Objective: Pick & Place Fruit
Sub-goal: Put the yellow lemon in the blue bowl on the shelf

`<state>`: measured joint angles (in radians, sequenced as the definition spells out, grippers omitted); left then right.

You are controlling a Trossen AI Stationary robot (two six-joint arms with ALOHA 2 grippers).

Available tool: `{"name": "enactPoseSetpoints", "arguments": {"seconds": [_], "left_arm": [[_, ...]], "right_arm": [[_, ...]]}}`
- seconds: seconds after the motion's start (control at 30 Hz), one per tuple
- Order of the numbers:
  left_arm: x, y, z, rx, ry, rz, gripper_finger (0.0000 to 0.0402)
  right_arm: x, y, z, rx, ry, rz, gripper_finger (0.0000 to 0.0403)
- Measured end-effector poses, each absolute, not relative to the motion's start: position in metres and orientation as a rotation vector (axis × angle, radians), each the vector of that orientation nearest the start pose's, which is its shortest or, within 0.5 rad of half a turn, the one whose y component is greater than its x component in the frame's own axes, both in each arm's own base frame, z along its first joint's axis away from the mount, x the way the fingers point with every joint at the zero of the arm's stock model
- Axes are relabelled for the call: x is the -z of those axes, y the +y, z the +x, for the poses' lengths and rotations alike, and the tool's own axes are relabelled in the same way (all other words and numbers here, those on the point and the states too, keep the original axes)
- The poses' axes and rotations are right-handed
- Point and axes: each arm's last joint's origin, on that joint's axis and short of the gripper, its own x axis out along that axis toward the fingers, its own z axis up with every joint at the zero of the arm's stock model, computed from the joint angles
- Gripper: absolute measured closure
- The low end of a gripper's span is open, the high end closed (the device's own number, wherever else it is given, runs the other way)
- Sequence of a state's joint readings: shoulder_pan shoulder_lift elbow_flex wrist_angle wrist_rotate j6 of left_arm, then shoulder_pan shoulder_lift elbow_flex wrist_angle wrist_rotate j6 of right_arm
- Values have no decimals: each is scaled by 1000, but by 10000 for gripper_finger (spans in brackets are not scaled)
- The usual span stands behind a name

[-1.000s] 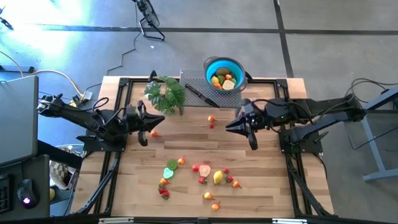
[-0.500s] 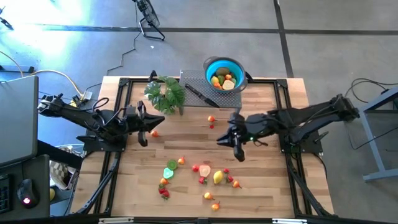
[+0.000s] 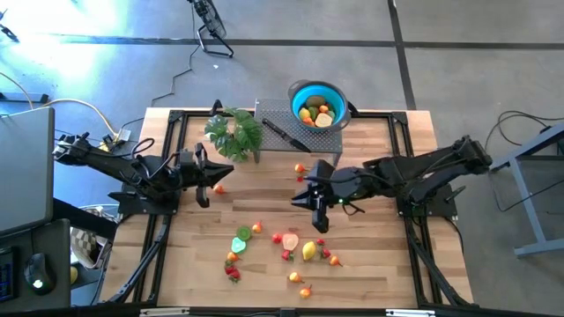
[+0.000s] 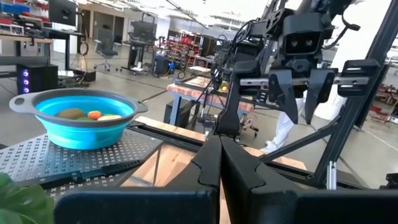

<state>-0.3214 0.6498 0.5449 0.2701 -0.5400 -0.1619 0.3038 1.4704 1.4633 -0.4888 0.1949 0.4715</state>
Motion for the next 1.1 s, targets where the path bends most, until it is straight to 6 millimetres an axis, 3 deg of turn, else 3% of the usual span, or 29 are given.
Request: {"name": "enactPoseSetpoints", "arguments": {"seconds": [0.17, 0.4, 0.63, 0.9, 1.1], "left_arm": [[-311, -34, 148, -206, -149, -221, 401], [-311, -34, 148, -206, -150, -222, 401], [-309, -34, 149, -207, -137, -216, 401], [-307, -34, 149, -210, -108, -203, 401], [-307, -34, 149, -209, -110, -207, 401]], "right_arm": [[-369, 104, 305, 32, 583, 383, 353], [-367, 122, 296, 93, 575, 420, 354], [-359, 139, 298, 40, 620, 435, 396], [-354, 143, 301, -9, 647, 423, 395], [-353, 144, 302, -45, 647, 315, 395]]}}
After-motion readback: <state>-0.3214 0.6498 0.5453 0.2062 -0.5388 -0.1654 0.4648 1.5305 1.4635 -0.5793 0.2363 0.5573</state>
